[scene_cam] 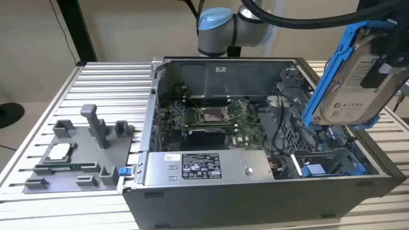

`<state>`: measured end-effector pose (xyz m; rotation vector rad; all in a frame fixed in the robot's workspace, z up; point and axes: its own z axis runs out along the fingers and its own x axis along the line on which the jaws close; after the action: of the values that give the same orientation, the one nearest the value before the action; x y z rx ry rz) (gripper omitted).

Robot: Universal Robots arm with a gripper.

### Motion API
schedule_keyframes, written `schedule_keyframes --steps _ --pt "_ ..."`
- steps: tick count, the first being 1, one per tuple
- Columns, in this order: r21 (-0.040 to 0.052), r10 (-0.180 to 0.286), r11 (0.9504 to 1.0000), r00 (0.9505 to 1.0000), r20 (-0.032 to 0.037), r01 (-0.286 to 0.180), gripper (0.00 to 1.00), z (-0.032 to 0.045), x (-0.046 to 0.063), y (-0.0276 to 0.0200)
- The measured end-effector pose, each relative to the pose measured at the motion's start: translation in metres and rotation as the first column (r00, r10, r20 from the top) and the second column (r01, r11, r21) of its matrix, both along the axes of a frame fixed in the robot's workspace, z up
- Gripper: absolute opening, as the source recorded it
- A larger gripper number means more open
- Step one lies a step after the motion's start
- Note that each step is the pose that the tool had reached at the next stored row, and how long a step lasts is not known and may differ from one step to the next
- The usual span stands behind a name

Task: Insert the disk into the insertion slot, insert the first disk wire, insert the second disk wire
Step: 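Insert the disk into the insertion slot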

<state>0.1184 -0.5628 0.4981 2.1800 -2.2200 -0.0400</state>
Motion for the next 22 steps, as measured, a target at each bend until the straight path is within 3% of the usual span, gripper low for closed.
schedule_keyframes --steps 6,22 --pt "-0.0003 0.000 1.0000 1.0000 0.0000 0.000 0.00 -0.0004 0.0000 -0.0002" --pt "0.0006 0.000 1.0000 1.0000 0.0000 0.000 0.00 -0.0097 0.0029 -0.0063"
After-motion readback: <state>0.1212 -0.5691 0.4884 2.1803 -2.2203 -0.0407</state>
